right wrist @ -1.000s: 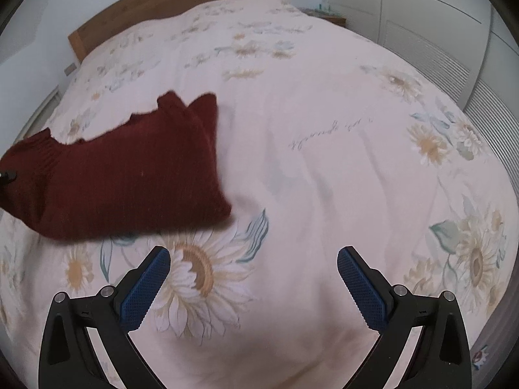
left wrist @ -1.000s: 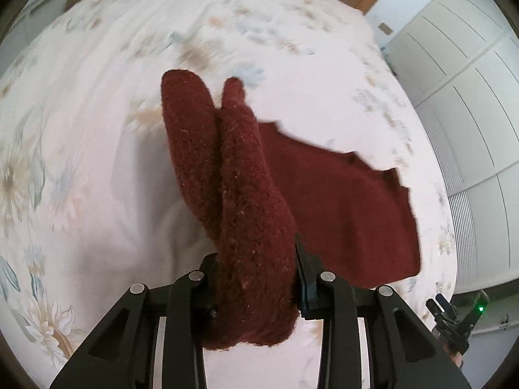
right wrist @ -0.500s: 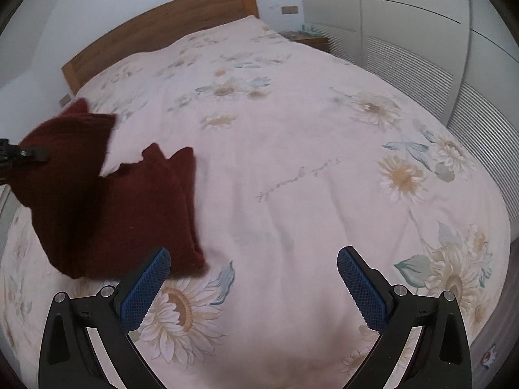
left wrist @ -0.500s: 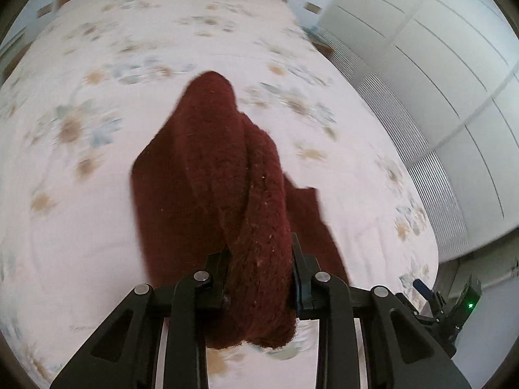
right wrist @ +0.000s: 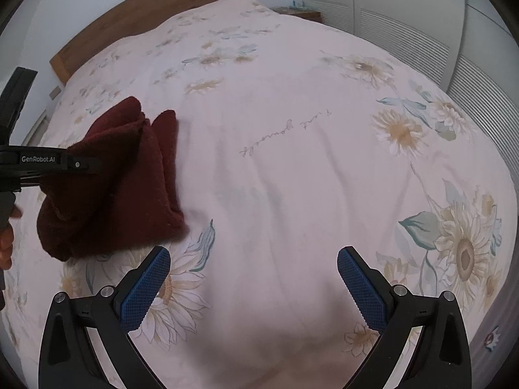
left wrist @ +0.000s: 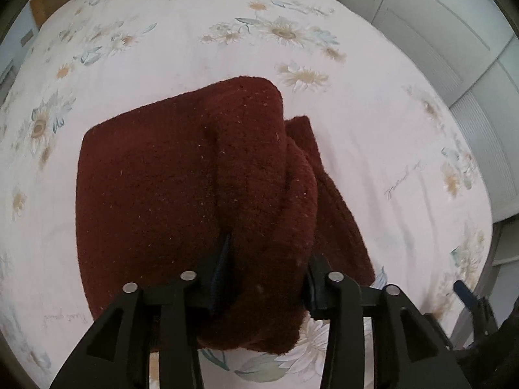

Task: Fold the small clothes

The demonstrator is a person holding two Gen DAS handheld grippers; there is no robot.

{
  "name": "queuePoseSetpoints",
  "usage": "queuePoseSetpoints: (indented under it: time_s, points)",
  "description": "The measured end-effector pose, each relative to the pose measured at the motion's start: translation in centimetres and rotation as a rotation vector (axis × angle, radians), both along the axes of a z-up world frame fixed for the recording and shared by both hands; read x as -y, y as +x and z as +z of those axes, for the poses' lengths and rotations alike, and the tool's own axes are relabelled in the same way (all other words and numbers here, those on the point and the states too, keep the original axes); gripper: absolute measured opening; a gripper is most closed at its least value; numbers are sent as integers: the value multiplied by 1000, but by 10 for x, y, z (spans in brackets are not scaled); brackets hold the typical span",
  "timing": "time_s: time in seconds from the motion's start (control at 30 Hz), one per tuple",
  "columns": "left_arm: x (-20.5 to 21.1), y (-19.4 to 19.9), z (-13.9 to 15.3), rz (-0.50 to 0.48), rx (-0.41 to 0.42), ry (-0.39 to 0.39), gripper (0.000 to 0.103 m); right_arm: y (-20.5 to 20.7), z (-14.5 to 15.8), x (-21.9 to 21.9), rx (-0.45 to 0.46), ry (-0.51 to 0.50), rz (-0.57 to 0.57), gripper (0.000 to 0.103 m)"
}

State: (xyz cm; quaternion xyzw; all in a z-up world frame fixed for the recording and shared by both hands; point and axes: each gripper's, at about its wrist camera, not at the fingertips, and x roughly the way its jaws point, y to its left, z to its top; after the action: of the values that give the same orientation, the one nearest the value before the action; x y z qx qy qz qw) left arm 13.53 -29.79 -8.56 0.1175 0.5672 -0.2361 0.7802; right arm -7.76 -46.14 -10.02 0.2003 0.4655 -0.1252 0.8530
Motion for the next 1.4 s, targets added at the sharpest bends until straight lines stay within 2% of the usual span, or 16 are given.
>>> queuePoseSetpoints:
  time_s: [0.07, 0.13, 0.2, 0.3, 0.43, 0.5, 0.63, 0.8, 0.97, 1.03, 1.13, 1.2, 1.27, 1.33, 1.4]
  points:
    - [-1, 1, -2, 3, -4, 12, 44, -1, 2, 1, 3, 6, -11, 103]
    - [-2, 3, -1, 20, -24, 13, 54, -1, 6, 2, 7, -3, -14, 103]
    - [-5, 4, 6, 23, -34, -12, 74, -1, 10, 1, 6, -23, -7, 103]
    - [-14, 4, 22, 32, -17, -47, 93, 4, 18, -6, -4, -65, 18, 103]
    - [-29, 8, 52, 47, -4, -121, 94, 12, 33, -12, 39, 19, 68, 103]
    - [-37, 12, 65, 57, 17, -138, 102, 22, 47, -23, 53, 0, 113, 103]
    - [-63, 20, 85, 84, 69, -135, 102, 51, 69, -41, 54, -10, 196, 103]
    - [-112, 20, 81, 142, 87, -115, 102, 109, 97, -66, 16, 23, 301, 103]
    - [-168, 10, 67, 214, 119, -96, 102, 165, 106, -101, -14, 4, 382, 100]
    - [-182, 4, 61, 225, 115, -103, 102, 184, 102, -114, -42, 0, 416, 97]
    - [-200, -9, 58, 246, 136, -104, 102, 207, 78, -129, -133, -2, 426, 91]
    - [-207, -15, 55, 244, 122, -123, 102, 213, 62, -133, -181, -16, 423, 83]
    - [-208, -19, 53, 233, 117, -130, 102, 213, 43, -134, -229, -3, 423, 70]
    - [-206, -22, 51, 214, 121, -121, 102, 210, 24, -134, -277, 10, 421, 67]
    - [-202, -24, 46, 184, 119, -109, 102, 206, 13, -131, -289, 26, 419, 53]
